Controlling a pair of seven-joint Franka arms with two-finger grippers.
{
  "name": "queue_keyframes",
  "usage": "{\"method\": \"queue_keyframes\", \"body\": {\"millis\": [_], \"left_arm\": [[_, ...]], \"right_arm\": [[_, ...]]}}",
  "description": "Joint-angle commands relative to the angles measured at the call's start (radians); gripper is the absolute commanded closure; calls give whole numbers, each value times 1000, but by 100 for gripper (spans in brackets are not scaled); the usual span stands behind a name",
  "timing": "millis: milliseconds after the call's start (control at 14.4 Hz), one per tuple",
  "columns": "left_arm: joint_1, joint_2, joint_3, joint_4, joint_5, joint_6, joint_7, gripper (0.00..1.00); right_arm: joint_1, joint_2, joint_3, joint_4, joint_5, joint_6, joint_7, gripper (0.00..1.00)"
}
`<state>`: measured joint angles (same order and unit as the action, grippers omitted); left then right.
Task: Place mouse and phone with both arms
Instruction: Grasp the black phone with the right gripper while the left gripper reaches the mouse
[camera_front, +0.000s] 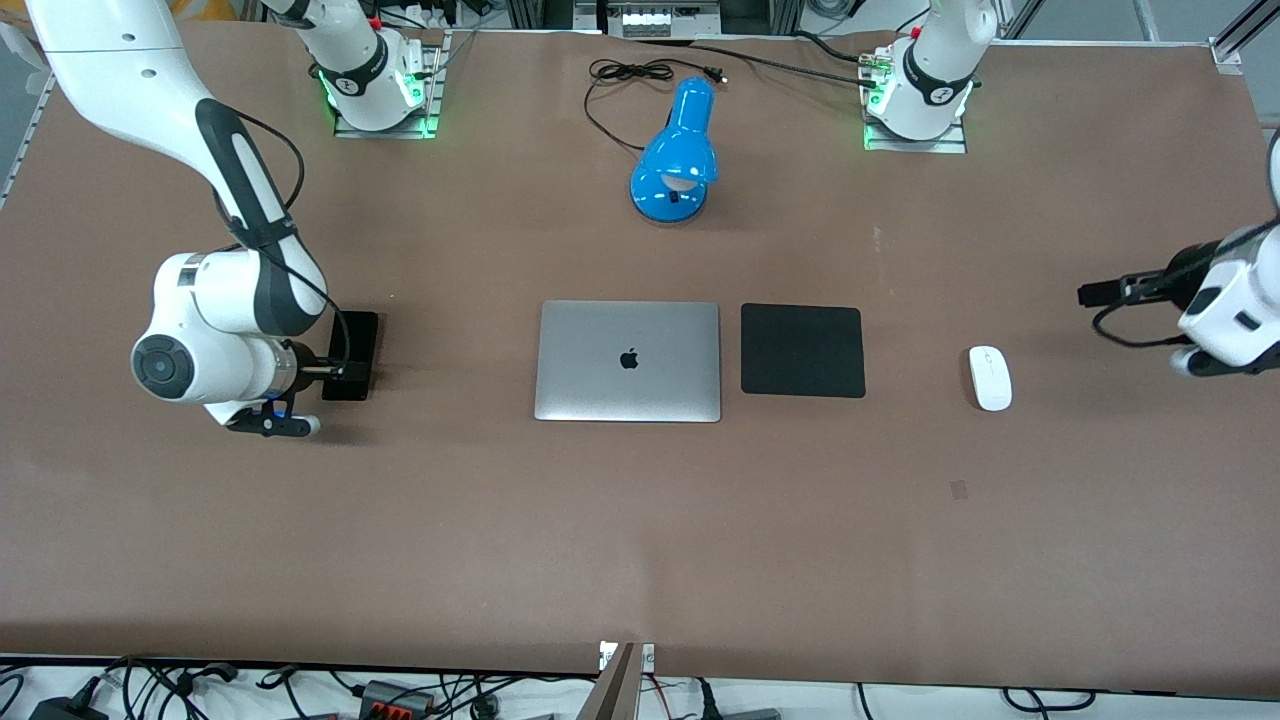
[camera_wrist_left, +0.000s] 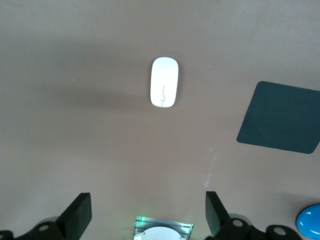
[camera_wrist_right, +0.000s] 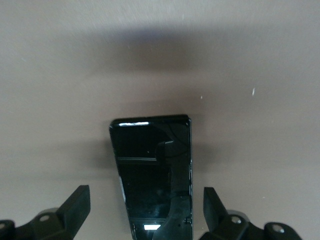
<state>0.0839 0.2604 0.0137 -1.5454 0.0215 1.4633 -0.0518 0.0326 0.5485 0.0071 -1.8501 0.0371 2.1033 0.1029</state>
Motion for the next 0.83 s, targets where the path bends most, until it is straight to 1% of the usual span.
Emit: {"method": "queue_keyframes", "body": {"millis": [0,69,347,417,556,764], "left_arm": [[-9,7,-1,50,5,-34,6,0],[-9,16,-1,57,14,-34,6,0],[-7,68,2,169,12,-35,13,0],[-9,72,2,182,3,-29,47,0],[-9,118,3,232,5,-26,143,0],[-3,163,3,226,12,-27,184,0]], "right_arm": [[-2,-52,-1,-96,7,65,12,0],[0,-50,-1,-110,7,81,26,0],[-2,-44,-1,-121,7,90,32,0],[-3,-44,-1,-129,7,102,32,0],[-3,-45,-1,-158,7,145,32,0],[-3,-45,-1,-178,7,173,34,0]]}}
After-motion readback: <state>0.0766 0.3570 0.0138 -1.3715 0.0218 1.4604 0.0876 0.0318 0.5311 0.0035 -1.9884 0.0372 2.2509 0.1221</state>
